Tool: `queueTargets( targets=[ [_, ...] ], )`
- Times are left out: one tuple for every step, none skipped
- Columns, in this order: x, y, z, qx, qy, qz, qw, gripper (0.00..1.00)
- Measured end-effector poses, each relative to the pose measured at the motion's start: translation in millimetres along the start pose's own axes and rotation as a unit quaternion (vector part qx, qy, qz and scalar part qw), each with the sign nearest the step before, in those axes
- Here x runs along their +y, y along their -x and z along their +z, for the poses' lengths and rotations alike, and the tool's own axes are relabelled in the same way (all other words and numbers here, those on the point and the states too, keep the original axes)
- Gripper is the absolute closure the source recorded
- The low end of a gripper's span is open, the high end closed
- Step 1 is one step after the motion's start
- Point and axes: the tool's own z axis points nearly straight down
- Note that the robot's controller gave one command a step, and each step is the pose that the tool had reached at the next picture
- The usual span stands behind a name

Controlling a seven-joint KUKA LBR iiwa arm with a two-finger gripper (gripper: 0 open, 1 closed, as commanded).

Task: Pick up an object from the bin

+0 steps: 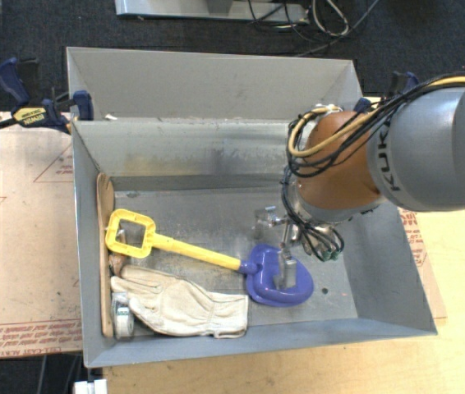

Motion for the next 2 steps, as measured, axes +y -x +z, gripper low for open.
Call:
queueTargets(
  targets=[
    [3,-7.9,-59,-0.0093,-0.002,0.012,0.9999,0.0],
    [96,1.9,-14,0.0063,0.001,0.042,0.9991,0.0]
  ],
)
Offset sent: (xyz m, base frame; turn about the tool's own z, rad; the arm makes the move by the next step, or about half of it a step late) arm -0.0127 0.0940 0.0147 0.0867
